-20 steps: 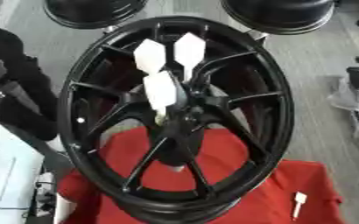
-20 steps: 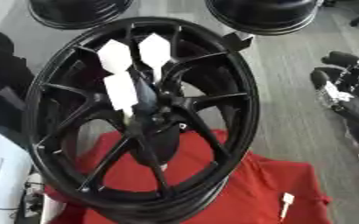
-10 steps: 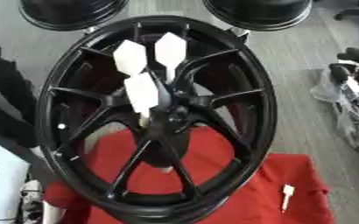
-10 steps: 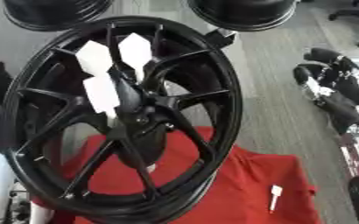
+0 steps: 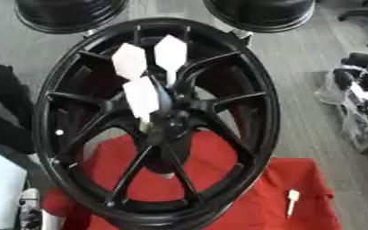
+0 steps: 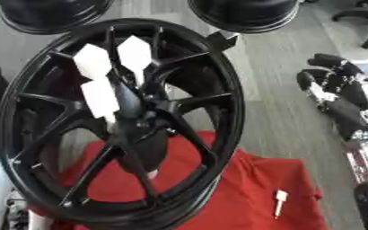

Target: Pull the pin out of the wheel hub.

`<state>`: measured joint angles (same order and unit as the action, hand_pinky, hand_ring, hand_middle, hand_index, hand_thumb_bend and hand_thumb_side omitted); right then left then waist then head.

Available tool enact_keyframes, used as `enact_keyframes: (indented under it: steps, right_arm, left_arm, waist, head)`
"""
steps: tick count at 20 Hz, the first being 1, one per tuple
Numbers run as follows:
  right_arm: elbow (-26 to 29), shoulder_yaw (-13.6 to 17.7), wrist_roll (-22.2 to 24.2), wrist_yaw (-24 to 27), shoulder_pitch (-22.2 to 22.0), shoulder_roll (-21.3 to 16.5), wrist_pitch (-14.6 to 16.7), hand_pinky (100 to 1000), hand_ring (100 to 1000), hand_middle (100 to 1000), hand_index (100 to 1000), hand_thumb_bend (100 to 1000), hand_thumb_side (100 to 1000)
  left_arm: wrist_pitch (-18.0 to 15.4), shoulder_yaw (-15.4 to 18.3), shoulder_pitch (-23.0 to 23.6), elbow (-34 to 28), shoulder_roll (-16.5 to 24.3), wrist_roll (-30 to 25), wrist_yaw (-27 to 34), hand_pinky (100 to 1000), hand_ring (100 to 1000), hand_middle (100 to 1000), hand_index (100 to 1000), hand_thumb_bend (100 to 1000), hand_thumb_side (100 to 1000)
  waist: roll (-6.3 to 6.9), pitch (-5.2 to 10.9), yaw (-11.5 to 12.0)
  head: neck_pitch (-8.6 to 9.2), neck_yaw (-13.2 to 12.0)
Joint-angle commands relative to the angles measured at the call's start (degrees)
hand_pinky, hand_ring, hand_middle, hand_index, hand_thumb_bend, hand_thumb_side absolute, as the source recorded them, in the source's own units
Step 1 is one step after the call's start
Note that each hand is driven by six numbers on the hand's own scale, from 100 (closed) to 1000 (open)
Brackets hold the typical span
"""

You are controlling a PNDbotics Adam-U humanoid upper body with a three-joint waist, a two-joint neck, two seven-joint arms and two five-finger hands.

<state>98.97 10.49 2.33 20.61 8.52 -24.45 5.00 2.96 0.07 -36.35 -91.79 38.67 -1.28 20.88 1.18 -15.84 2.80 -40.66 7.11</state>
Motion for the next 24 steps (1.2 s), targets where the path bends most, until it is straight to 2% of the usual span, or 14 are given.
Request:
enact_keyframes:
  steps: [1,4,10,14,17,20,24]
  right_arm:
    - [0.9,0.1,0.1,-0.5,0.3,-1.9,0.0,911,728,717,751,446,195]
    - [0.9,0.1,0.2,-0.8,0.2,-2.1,-0.1,911,727,717,751,446,196]
    - [1.2,0.0,0.3,-1.3,-0.1,-2.5,-0.1,911,727,717,750,446,197]
    - [1.2,-0.1,0.4,-1.5,-0.3,-2.7,-0.2,911,727,717,750,446,197]
    - [1.2,0.0,0.4,-1.5,-0.3,-2.8,-0.2,911,728,718,751,445,197]
    - [1.4,0.0,0.2,-1.1,-0.1,-2.8,-0.1,911,729,720,752,442,197]
    - [1.9,-0.1,0.1,-0.9,0.0,-2.7,0.0,911,729,719,752,443,197]
  left_arm:
    - [0.2,-1.3,-2.7,-1.2,6.6,-4.3,-1.0,794,914,784,831,100,791]
    - [0.5,-3.7,-6.7,-1.1,12.0,-10.8,-4.7,798,901,783,828,100,799]
    - [-1.0,-7.2,-13.8,-0.6,17.3,-26.2,-14.7,812,883,790,827,100,749]
    - [-2.3,-10.1,-18.1,-0.5,17.4,-39.1,-23.5,820,867,786,828,100,771]
    - [-3.9,-12.0,-20.9,-0.5,16.3,-47.0,-27.4,822,839,788,829,100,774]
    - [-4.7,-12.9,-22.9,0.2,14.8,-50.1,-28.8,821,822,788,830,100,777]
    - [-5.5,-15.4,-24.4,1.5,13.3,-50.7,-30.9,822,822,789,830,100,785]
  waist:
    - [0.05,1.21,-0.1]
    - [0.43,1.19,-0.3]
    - [0.93,1.20,-0.3]
    - [1.22,1.28,-0.3]
    - [1.39,1.39,-0.3]
    - [1.38,1.47,-0.4]
    - [1.19,1.37,-0.4]
  head:
    - [0.79,0.3]
    - [1.08,0.5]
    - [1.14,0.7]
    - [1.24,0.9]
    - [1.14,0.9]
    - [0.86,0.6]
    - [0.41,-0.2]
